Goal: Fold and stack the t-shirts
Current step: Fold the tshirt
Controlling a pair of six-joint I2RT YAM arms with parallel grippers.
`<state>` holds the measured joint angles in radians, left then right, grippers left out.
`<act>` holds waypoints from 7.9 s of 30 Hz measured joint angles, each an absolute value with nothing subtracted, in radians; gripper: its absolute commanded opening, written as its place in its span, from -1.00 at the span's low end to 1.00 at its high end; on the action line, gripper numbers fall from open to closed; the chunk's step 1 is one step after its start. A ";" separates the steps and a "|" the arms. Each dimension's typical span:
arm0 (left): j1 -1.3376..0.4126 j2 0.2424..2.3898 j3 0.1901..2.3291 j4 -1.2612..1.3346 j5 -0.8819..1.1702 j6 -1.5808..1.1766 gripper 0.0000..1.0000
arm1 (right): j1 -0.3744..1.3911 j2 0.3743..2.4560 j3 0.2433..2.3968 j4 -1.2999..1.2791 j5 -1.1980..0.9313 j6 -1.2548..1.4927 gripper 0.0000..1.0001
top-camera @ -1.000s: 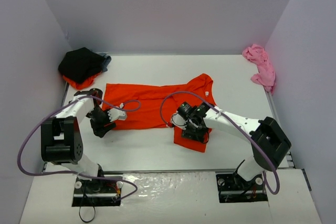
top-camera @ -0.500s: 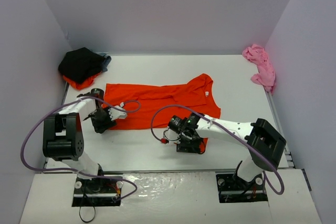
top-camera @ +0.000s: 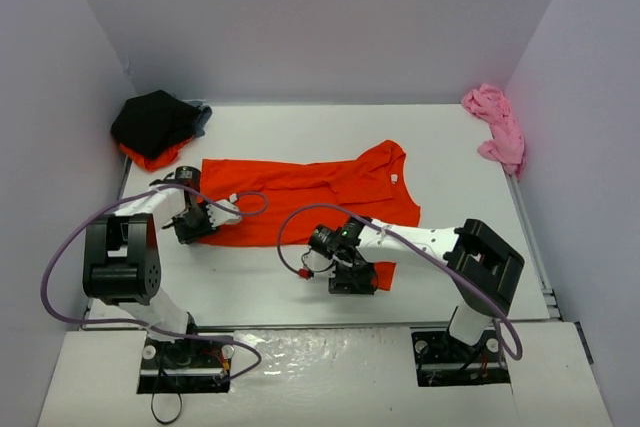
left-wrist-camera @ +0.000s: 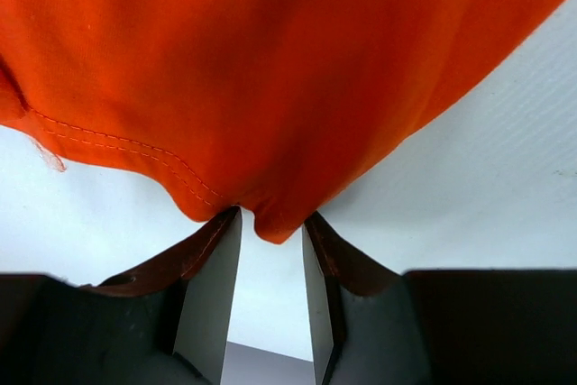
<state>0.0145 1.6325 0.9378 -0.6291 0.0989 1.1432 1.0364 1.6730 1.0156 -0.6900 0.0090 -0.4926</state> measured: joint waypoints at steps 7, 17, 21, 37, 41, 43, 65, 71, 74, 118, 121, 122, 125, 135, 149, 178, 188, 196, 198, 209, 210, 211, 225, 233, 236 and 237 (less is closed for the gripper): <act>0.007 1.629 0.924 -0.588 0.060 1.149 -0.39 | 1.060 1.745 1.051 -0.692 -0.018 -0.478 0.06; 0.008 1.625 0.918 -0.571 0.051 1.150 -0.40 | 1.064 1.798 1.068 -0.655 0.006 -0.441 -0.10; 0.007 1.624 0.917 -0.570 0.051 1.149 -0.40 | 1.064 1.799 1.069 -0.646 0.043 -0.427 -0.51; 0.007 1.608 0.889 -0.537 0.055 1.154 -1.00 | 1.063 1.826 1.068 -0.630 0.153 -0.411 -1.00; 0.010 1.574 0.860 -0.512 0.083 1.151 -1.00 | 1.058 1.806 1.036 -0.598 0.221 -0.412 -1.00; 0.012 1.553 0.848 -0.516 0.114 1.147 -1.00 | 1.045 1.791 1.028 -0.592 0.265 -0.416 -1.00; 0.056 1.609 1.187 -0.594 0.315 0.970 -1.00 | 0.804 1.753 1.302 -0.486 0.618 -0.578 -1.00; 0.103 1.741 1.278 -0.593 0.346 0.927 -1.00 | 0.662 1.870 1.409 -0.433 0.641 -0.640 -1.00; 0.132 1.794 1.321 -0.592 0.361 0.908 -1.00 | 0.592 1.935 1.460 -0.408 0.639 -0.667 -1.00; 0.150 2.167 1.836 -0.590 0.357 0.639 0.94 | 0.406 2.240 1.742 -0.210 0.721 -0.777 -0.21; 0.151 2.103 1.803 -0.585 0.386 0.609 0.23 | 0.410 2.204 1.740 -0.161 0.721 -0.765 -0.94; 0.151 2.080 1.803 -0.584 0.402 0.599 -0.24 | 0.414 2.186 1.738 -0.151 0.720 -0.761 -1.00; 0.151 2.011 1.804 -0.576 0.450 0.560 -1.00 | 0.429 2.112 1.711 -0.126 0.717 -0.745 -1.00; 0.057 2.029 1.896 -0.595 0.519 0.507 -1.00 | 0.506 2.015 1.576 -0.201 0.624 -0.638 -1.00; -0.028 2.324 2.063 -0.683 0.524 0.482 -1.00 | 0.517 2.111 1.561 -0.262 0.513 -0.561 -1.00; -0.015 2.324 1.955 -0.701 0.490 0.532 -1.00 | 0.467 2.223 1.598 -0.356 0.418 -0.554 -1.00; 0.051 2.261 1.845 -0.645 0.467 0.547 -1.00 | 0.396 2.247 1.623 -0.326 0.434 -0.558 -1.00; 0.109 2.234 1.801 -0.628 0.390 0.555 -1.00 | 0.323 2.273 1.645 -0.326 0.490 -0.572 -1.00; 0.119 2.233 1.802 -0.626 0.370 0.554 -1.00 | 0.313 2.276 1.649 -0.333 0.497 -0.572 -1.00; 0.103 2.153 1.821 -0.620 0.350 0.530 -1.00 | 0.316 2.285 1.665 -0.347 0.524 -0.576 -1.00; 0.095 2.129 1.821 -0.617 0.356 0.523 -1.00 | 0.317 2.285 1.665 -0.341 0.527 -0.575 -1.00; 0.084 2.104 1.821 -0.612 0.363 0.515 -1.00 | 0.319 2.283 1.665 -0.333 0.531 -0.573 -1.00; -0.116 2.009 1.861 -0.633 0.552 0.419 -1.00 | 0.376 1.960 1.625 -0.165 0.583 -0.572 -1.00; -0.131 2.115 1.836 -0.709 0.641 0.450 -1.00 | 0.391 1.907 1.497 -0.162 0.568 -0.570 -1.00; -0.131 2.118 1.800 -0.722 0.656 0.465 -1.00 | 0.391 1.907 1.466 -0.172 0.555 -0.559 -1.00; -0.131 2.120 1.798 -0.731 0.662 0.473 -1.00 | 0.391 1.907 1.462 -0.176 0.548 -0.554 -1.00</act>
<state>-0.1310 2.1201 1.7985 -0.7312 0.6618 0.4734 0.3908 1.9072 1.4619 -0.1765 0.5478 -0.5536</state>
